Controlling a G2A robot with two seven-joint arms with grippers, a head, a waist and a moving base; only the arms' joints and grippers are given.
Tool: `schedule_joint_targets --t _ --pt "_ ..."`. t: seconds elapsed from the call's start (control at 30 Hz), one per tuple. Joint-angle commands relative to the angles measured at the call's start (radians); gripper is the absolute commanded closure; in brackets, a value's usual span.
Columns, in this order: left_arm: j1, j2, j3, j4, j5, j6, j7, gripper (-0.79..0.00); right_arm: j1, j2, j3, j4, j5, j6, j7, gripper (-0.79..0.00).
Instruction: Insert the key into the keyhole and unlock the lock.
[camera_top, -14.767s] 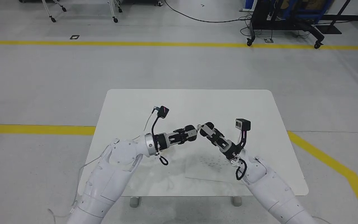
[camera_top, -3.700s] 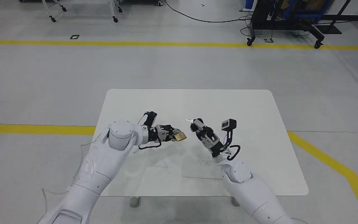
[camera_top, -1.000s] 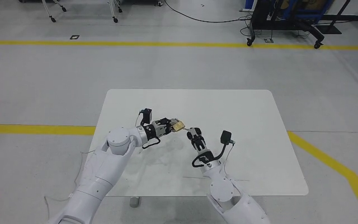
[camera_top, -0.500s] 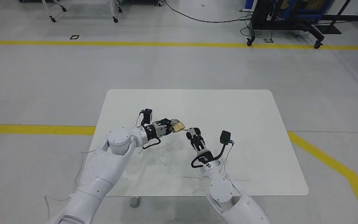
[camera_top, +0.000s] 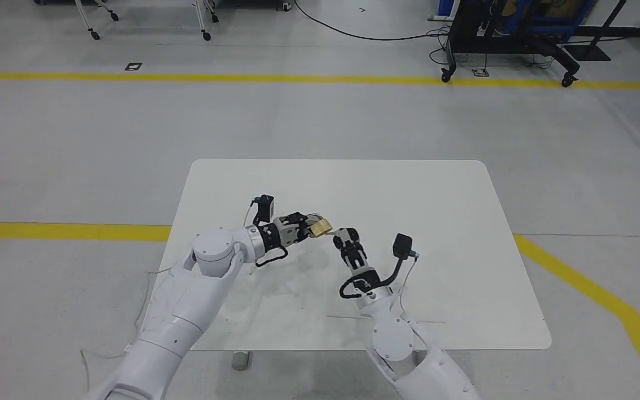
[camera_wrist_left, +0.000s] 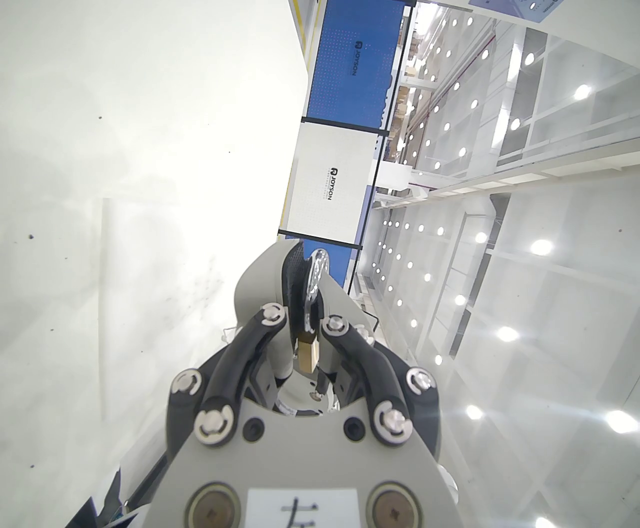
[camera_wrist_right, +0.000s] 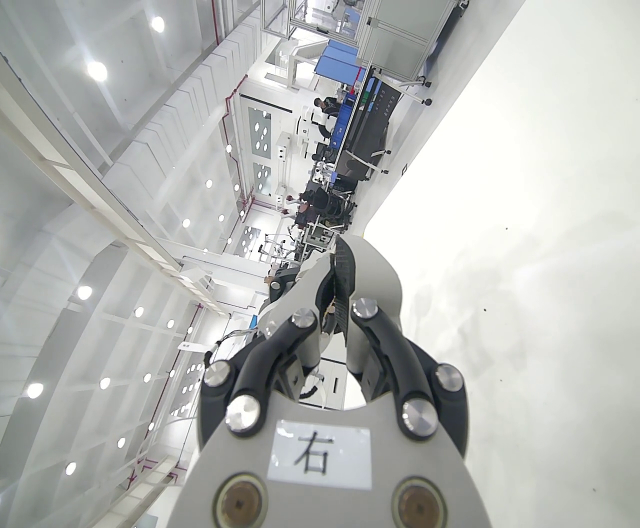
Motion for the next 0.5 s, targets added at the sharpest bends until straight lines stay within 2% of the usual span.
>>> schedule_joint_targets --t 0.0,0.1,0.23,0.33,0.47 --pt "0.0 0.0 -0.001 0.001 0.0 -0.001 0.005 0.0 -0.001 -0.001 0.001 -0.003 0.0 -0.002 0.002 0.0" --pt "0.015 -0.004 -0.03 0.001 -0.041 -0.012 0.123 0.0 -0.009 -0.005 0.015 -0.011 0.012 -0.016 -0.039 0.0" --pt "0.056 -0.014 -0.05 -0.042 -0.098 -0.04 0.28 0.0 -0.022 -0.016 0.021 -0.006 -0.029 -0.074 -0.224 0.0" --pt "0.084 -0.023 -0.035 -0.076 -0.137 -0.048 0.317 0.0 -0.018 -0.026 0.007 0.017 -0.047 -0.107 -0.288 0.0" --pt "0.092 -0.034 -0.009 -0.075 -0.192 -0.033 0.297 0.0 -0.011 -0.034 -0.005 0.038 -0.062 -0.114 -0.309 0.0"
